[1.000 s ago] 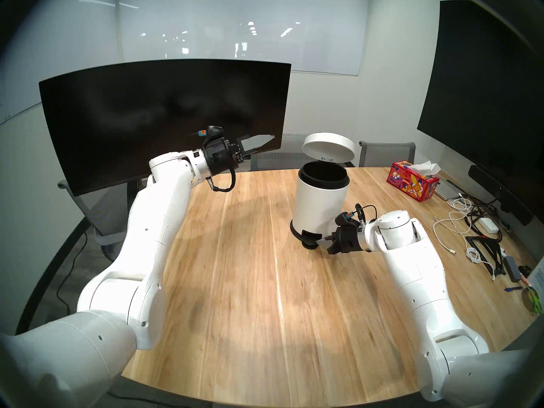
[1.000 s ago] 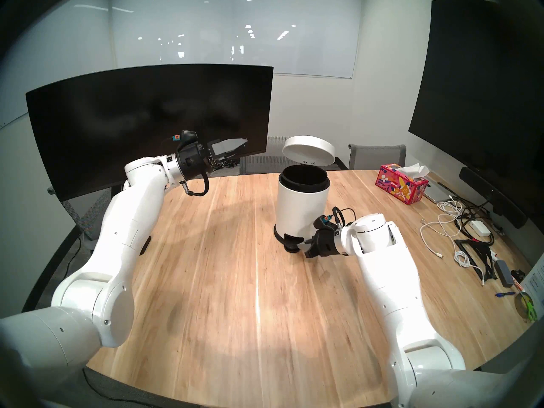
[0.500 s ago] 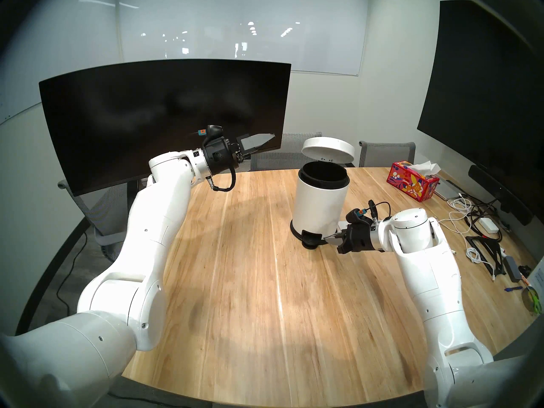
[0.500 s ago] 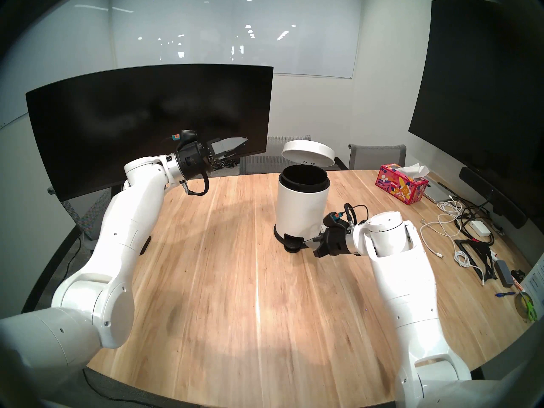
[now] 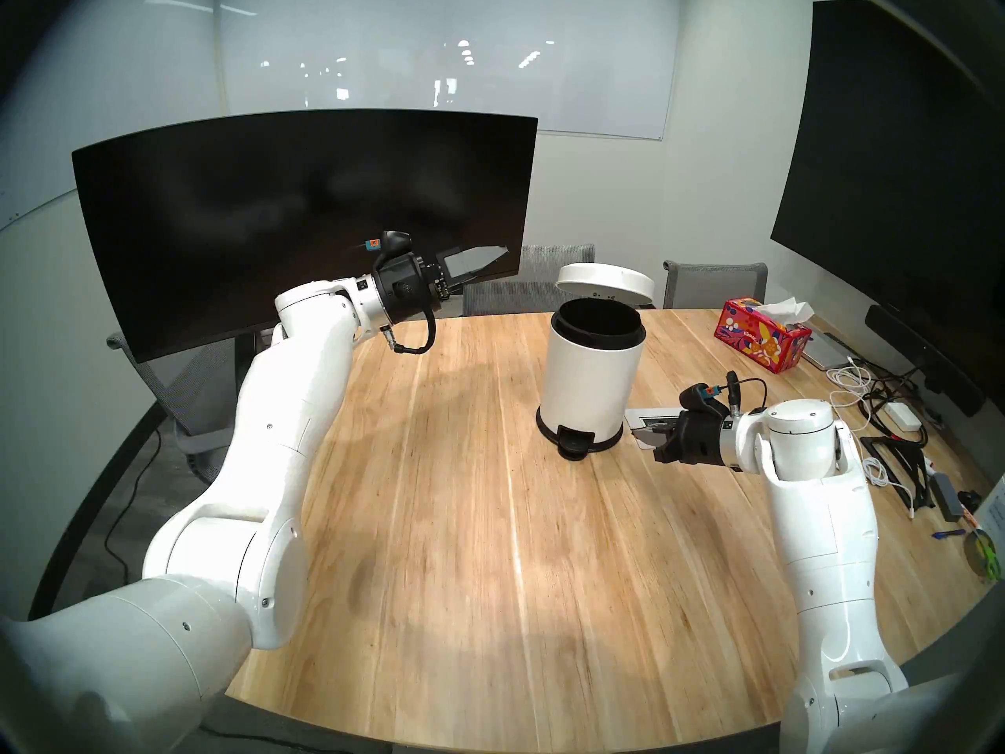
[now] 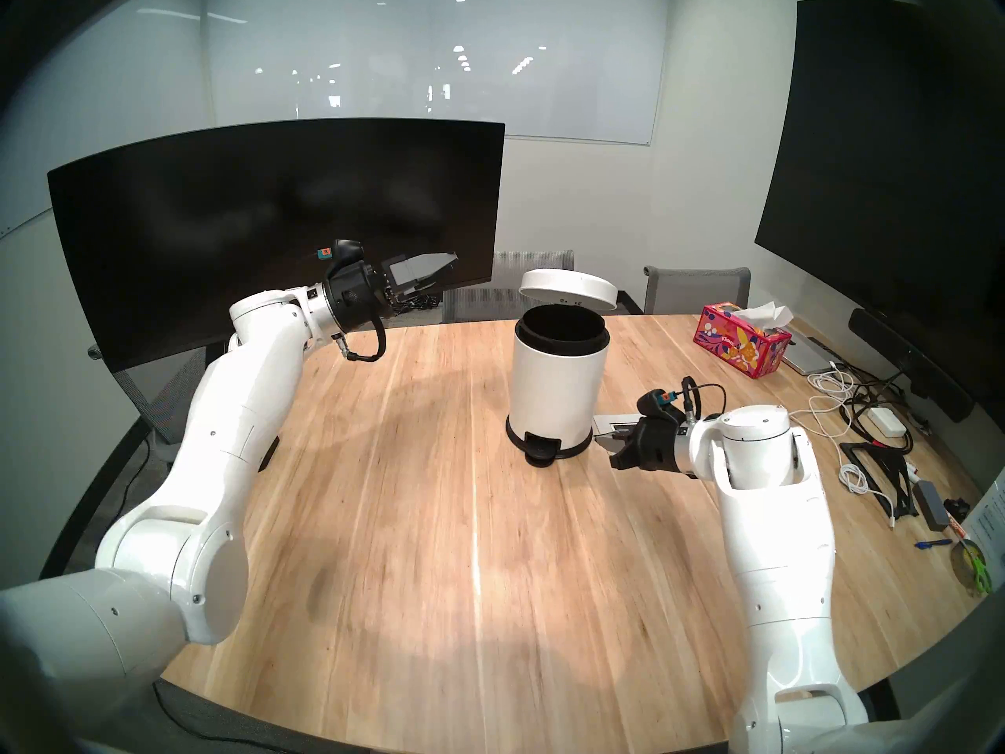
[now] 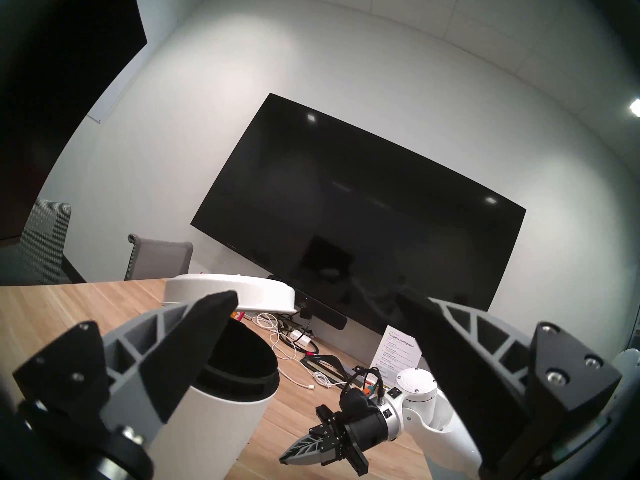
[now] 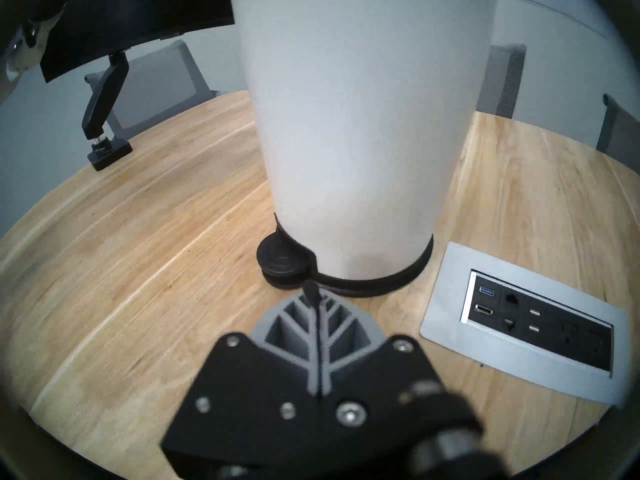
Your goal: Peel the sticky note off the monitor, open the trash can lid and drop the sticker into the trash can
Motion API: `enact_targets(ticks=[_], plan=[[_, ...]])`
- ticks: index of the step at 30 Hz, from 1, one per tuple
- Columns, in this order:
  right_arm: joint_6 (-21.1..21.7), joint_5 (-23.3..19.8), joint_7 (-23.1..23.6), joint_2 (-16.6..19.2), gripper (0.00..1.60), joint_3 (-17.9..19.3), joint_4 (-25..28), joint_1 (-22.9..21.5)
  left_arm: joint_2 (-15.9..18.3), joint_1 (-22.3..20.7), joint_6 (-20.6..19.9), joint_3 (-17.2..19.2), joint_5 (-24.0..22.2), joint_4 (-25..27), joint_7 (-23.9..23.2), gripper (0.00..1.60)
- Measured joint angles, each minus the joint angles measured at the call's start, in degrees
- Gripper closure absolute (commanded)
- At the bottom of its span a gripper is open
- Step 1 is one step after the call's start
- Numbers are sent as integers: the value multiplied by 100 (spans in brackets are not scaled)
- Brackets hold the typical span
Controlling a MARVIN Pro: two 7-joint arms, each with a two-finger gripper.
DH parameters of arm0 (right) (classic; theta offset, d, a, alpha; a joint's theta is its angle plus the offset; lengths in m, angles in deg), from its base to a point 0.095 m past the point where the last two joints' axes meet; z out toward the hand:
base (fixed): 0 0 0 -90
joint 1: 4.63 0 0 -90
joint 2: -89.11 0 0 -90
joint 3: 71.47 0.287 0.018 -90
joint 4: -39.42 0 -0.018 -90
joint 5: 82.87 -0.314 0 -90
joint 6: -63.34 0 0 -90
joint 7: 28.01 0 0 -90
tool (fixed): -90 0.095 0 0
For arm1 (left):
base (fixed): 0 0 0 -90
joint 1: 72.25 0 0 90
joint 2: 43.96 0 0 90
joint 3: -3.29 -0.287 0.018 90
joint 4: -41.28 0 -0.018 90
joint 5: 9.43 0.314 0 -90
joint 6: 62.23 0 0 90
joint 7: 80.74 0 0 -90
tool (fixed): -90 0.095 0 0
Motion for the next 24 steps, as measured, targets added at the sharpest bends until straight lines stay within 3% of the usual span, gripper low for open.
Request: enact_targets(ticks=[12, 24], plan=[[-417, -471, 463, 55, 160, 630, -144, -57, 1, 2, 10, -6, -9, 2, -12, 0], [-1109, -815, 968, 192, 160, 1084, -775, -105, 4, 2, 16, -19, -16, 2, -18, 0]])
